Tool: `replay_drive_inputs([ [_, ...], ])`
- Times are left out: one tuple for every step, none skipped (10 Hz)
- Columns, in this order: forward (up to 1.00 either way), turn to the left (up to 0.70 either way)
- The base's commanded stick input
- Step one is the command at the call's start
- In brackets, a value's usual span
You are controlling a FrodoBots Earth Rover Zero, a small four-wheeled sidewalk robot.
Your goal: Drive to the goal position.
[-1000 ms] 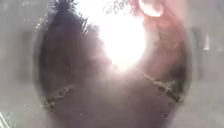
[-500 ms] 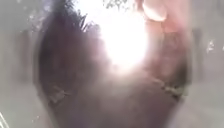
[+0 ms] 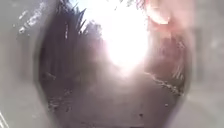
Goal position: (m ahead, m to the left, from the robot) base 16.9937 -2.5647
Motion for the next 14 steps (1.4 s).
replay_drive_inputs([
  [1.0, -0.4],
  [1.0, -0.4],
  [1.0, -0.4],
  [1.0, 0.0],
  [1.0, 0.0],
  [1.0, 0.0],
  [1.0, 0.0],
  [1.0, 0.0],
  [1.0, 0.0],
  [1.0, 0.0],
  [1.0, 0.0],
  [1.0, 0.0],
  [1.0, 0.0],
  [1.0, 0.0],
])
